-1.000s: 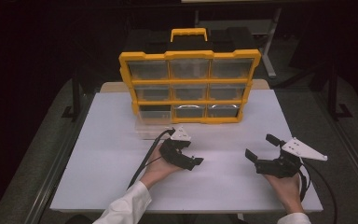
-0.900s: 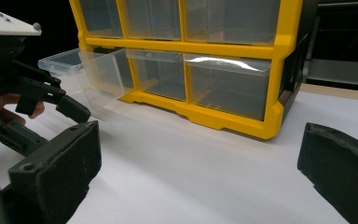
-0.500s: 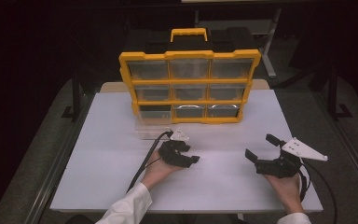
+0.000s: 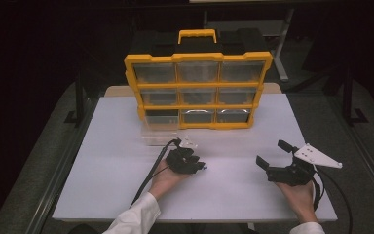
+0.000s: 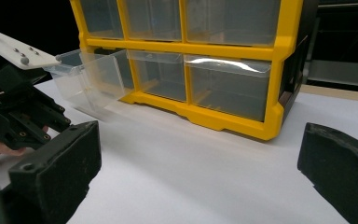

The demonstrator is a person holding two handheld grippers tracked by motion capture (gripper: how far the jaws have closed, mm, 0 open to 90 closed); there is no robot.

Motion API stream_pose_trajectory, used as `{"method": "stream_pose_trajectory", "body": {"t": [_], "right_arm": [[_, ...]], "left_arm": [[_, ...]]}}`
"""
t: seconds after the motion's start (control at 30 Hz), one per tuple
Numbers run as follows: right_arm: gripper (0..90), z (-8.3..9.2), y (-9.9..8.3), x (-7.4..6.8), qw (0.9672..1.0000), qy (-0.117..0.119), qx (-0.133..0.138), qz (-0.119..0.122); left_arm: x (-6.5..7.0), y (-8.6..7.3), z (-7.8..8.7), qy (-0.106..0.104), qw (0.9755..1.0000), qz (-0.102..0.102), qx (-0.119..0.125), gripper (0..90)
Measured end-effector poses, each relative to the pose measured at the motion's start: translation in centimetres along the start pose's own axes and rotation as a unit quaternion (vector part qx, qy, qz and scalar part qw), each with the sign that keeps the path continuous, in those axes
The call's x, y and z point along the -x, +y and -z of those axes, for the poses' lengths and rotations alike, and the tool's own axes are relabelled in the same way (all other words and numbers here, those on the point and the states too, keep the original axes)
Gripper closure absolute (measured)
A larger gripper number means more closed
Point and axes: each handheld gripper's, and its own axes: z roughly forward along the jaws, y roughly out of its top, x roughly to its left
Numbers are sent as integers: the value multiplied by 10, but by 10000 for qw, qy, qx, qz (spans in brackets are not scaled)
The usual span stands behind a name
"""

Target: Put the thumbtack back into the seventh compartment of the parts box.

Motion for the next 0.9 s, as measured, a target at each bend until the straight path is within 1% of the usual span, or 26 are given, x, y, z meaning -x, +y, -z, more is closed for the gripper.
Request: {"method": "stream_pose_trajectory", "body": {"t": [0.07, 0.13, 0.27, 0.4, 0.43, 0.47, 0.57, 0.67, 0.8, 0.9], "right_arm": [[0, 0, 0, 0, 10000, -18, 2, 22], [0, 0, 0, 0, 10000, -24, 4, 28], [0, 0, 0, 0, 10000, -29, 7, 24], [0, 0, 0, 0, 10000, -27, 9, 30], [0, 0, 0, 0, 10000, -24, 10, 34], [0, 0, 0, 0, 10000, -22, 4, 32], [0, 0, 0, 0, 10000, -25, 4, 29], [0, 0, 0, 0, 10000, -29, 7, 26], [0, 0, 0, 0, 10000, -21, 3, 24], [0, -1, 0, 0, 10000, -11, -13, 35]], "left_arm": [[-1, -1, 0, 45, 10000, -1, 53, 663], [-2, -2, -2, 19, 9999, 48, 91, 687], [-2, -3, -4, 32, 9999, 55, 129, 717], [-2, -4, -5, 94, 9998, 2, 156, 791], [-3, -4, -5, 86, 9998, 13, 166, 824], [-4, -4, -5, 34, 9998, 38, 200, 842], [-6, -5, -5, -19, 9997, 65, 229, 851], [-6, -4, -4, -12, 9998, 3, 218, 853], [-4, -4, -3, -56, 9998, -35, 203, 854], [-4, -3, -1, -109, 9996, -9, 269, 854]]}}
